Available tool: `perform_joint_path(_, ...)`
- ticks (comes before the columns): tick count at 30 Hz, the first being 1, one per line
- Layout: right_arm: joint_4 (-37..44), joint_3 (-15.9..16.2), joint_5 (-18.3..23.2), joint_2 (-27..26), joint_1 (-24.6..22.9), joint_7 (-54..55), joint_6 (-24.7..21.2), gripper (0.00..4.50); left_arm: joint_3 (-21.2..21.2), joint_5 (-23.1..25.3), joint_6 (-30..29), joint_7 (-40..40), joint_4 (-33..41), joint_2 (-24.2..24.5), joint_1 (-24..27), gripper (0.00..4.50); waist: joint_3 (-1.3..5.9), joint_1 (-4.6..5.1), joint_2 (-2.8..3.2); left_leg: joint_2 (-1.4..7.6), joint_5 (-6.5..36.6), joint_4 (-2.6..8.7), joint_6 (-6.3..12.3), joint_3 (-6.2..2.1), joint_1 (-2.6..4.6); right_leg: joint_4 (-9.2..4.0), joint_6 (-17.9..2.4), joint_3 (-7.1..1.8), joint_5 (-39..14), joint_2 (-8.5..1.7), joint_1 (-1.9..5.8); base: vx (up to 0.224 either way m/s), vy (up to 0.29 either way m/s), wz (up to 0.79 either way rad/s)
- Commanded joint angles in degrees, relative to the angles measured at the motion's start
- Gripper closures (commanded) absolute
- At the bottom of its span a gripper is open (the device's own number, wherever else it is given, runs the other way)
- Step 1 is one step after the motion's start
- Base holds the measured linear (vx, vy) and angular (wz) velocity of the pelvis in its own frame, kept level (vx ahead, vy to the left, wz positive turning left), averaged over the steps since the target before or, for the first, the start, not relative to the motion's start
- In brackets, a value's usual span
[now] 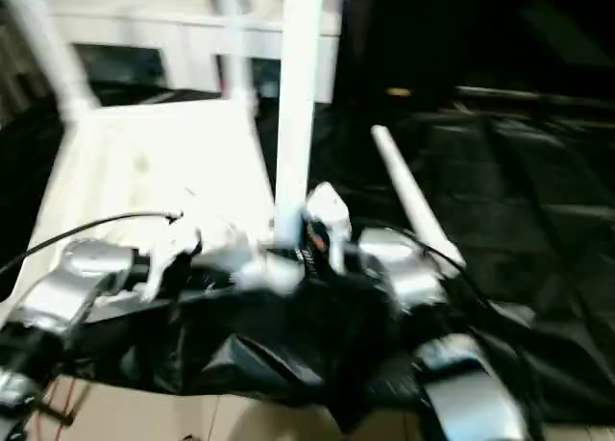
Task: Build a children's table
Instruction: Rotate leg to tighten
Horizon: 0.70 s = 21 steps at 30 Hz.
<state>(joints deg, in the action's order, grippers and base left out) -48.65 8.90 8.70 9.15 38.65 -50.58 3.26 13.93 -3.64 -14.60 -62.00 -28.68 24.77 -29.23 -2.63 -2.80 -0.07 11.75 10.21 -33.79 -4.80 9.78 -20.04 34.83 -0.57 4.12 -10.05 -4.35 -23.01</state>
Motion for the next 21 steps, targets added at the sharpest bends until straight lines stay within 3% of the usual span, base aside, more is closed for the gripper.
perform_joint_path(1,-10.0,-0.9,-3.7,-0.6,-0.6,11.4,-5.5,2.60,-3.7,-1.4,-3.4,4.4,3.2,-2.3,-4.3,4.50,2.37,0.38,0.98,0.87,27.7,4.64,-1.80,-1.31,0.88,-6.73,-5.7,-1.53,-36.8,-3.77,1.30,0.000,0.000,0.00)
perform_joint_path(3,-12.8,-1.2,-4.1,-2.3,1.1,16.3,-7.3,2.60,-3.6,-0.2,-6.7,9.4,3.3,-4.7,-5.7,4.50,2.32,0.74,0.91,0.63,28.5,4.38,-1.55,-1.39,1.17,-7.27,-5.0,-1.01,-38.3,-3.66,1.11,0.000,0.000,0.00)
perform_joint_path(4,-13.8,-1.2,-4.4,-3.0,1.8,18.1,-7.6,2.60,-3.6,0.3,-8.0,11.4,3.2,-5.7,-6.2,4.50,2.18,1.13,1.49,0.80,29.2,4.57,-1.71,-1.54,1.09,-7.38,-5.2,-0.66,-37.6,-3.66,1.23,0.000,0.000,0.00)
perform_joint_path(6,-13.9,-1.2,-4.5,-3.0,1.8,18.2,-7.6,2.60,-3.6,0.3,-8.1,11.6,3.2,-5.8,-6.2,4.50,2.36,1.40,1.71,0.84,30.2,4.72,-1.31,-1.87,0.74,-7.56,-5.0,0.29,-36.1,-3.78,2.06,0.000,0.000,0.00)
perform_joint_path(8,-17.6,-1.8,-4.8,-6.1,4.3,24.1,-8.1,2.60,-3.8,2.2,-11.9,20.9,3.0,-10.8,-7.3,4.50,2.20,1.86,2.05,1.21,31.4,5.22,-1.37,-2.23,0.38,-7.53,-5.3,0.76,-33.6,-3.89,2.46,-0.010,0.019,-0.09)
perform_joint_path(10,-18.9,-2.4,-4.4,-7.7,5.5,26.2,-8.8,2.60,-4.0,2.9,-12.9,25.0,3.0,-13.1,-7.2,4.50,2.06,1.68,1.92,0.91,33.8,4.71,-1.14,-2.15,1.74,-8.43,-5.0,1.48,-34.5,-3.72,1.59,0.000,0.000,0.00)
perform_joint_path(11,-19.8,-3.1,-3.8,-9.3,6.7,27.4,-9.3,2.60,-3.9,3.3,-12.7,26.7,2.6,-14.0,-6.8,4.50,1.80,2.08,2.12,0.87,35.3,4.64,-0.74,-2.19,1.94,-8.93,-4.3,2.56,-35.1,-3.81,1.77,0.000,0.000,0.00)
perform_joint_path(13,-20.1,-3.5,-3.5,-10.0,7.2,27.8,-9.3,2.60,-4.0,3.4,-11.9,26.9,2.0,-13.7,-6.7,4.50,1.83,2.38,2.28,1.17,37.8,5.00,-0.68,-2.50,2.04,-9.10,-3.2,3.30,-33.9,-3.82,2.22,0.000,0.000,0.00)
perform_joint_path(16,-20.3,-3.9,-3.5,-10.6,7.7,27.9,-9.2,2.60,-4.1,3.7,-10.9,27.1,1.4,-13.0,-7.0,4.50,1.69,2.54,2.55,1.41,39.5,5.38,-0.69,-2.56,2.26,-8.94,-3.7,3.32,-32.3,-4.23,2.26,0.000,0.000,0.00)
perform_joint_path(21,-21.6,-5.3,-3.6,-11.6,9.0,28.7,-8.6,2.60,-4.1,4.2,-10.8,26.8,1.5,-12.0,-7.3,4.50,1.51,2.80,2.53,1.03,37.6,5.14,-0.63,-2.49,2.13,-9.49,-3.3,3.44,-34.9,-4.69,2.03,0.000,0.000,0.00)
